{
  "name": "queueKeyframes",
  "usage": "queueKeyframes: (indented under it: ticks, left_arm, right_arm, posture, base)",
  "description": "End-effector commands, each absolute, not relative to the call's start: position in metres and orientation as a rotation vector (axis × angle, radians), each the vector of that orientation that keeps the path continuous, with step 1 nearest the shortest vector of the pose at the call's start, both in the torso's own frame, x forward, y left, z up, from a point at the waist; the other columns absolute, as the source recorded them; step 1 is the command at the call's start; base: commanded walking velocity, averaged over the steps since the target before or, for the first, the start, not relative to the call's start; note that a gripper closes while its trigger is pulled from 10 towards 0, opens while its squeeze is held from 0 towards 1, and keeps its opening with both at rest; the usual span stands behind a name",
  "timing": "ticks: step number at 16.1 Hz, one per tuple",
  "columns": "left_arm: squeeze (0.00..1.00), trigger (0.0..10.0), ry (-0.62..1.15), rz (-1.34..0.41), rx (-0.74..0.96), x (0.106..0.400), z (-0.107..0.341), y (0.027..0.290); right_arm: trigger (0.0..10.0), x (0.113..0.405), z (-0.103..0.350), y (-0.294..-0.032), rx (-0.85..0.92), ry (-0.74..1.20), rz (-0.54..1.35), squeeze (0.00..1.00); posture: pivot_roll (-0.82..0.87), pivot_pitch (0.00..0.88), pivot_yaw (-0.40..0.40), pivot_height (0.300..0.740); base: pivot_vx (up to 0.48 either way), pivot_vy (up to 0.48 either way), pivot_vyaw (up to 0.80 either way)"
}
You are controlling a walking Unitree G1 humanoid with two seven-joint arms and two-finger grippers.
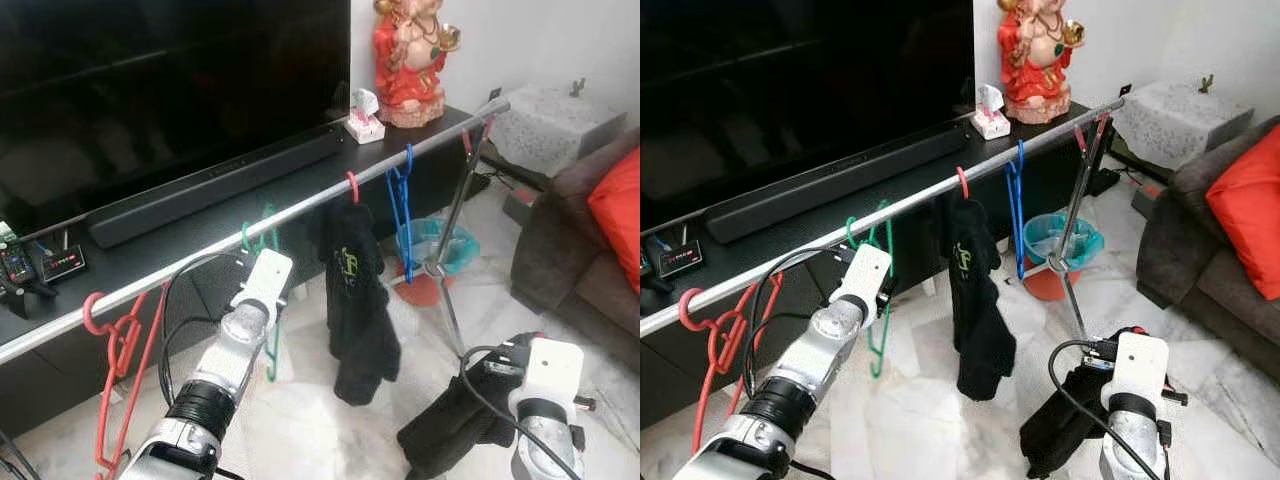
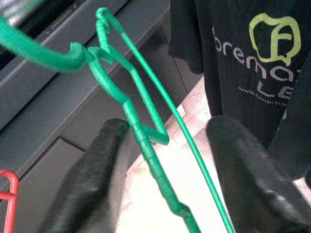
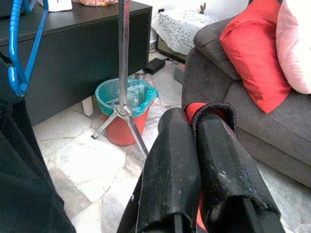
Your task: Hang hanger
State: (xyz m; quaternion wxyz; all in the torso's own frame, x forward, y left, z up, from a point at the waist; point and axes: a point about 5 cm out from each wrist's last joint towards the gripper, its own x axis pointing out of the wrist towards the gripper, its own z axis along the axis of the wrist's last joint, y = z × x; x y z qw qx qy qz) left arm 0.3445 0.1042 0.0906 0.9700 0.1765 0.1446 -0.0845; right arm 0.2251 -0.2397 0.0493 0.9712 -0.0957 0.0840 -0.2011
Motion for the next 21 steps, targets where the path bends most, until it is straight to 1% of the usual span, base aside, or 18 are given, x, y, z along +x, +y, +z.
queueKeyframes:
  ticks: [1, 10, 11, 21]
  left_arm:
    - [0.0, 0.0, 0.286, -0.158, 0.369, 0.3463, 0.0921, 0.1069]
    - [0.0, 0.0, 0.271, -0.109, 0.353, 0.3477, 0.0918, 0.1132]
    - [0.0, 0.0, 0.255, -0.108, 0.376, 0.3481, 0.0933, 0.1137]
    - [0.0, 0.0, 0.19, -0.07, 0.334, 0.3464, 0.0982, 0.115]
  right_arm:
    - [10.0, 0.2273, 0.0547, -0.2395, -0.198, 0.141, -0.407, 0.0]
    - [10.0, 0.2288, 0.054, -0.2363, -0.189, 0.14, -0.401, 0.0]
    - [10.0, 0.2289, 0.054, -0.2359, -0.188, 0.14, -0.4, 0.0]
    - [10.0, 0.2284, 0.0538, -0.234, -0.186, 0.139, -0.394, 0.0]
  posture:
    - [-0.06, 0.0, 0.065, 0.74]
    - [-0.05, 0.0, 0.067, 0.74]
    - [-0.05, 0.0, 0.068, 0.74]
    - [-0.05, 0.0, 0.07, 0.74]
  base:
    - [0.0, 0.0, 0.0]
    - [0.0, 0.0, 0.0]
    - [0.0, 0.0, 0.0]
    - [0.0, 0.0, 0.0]
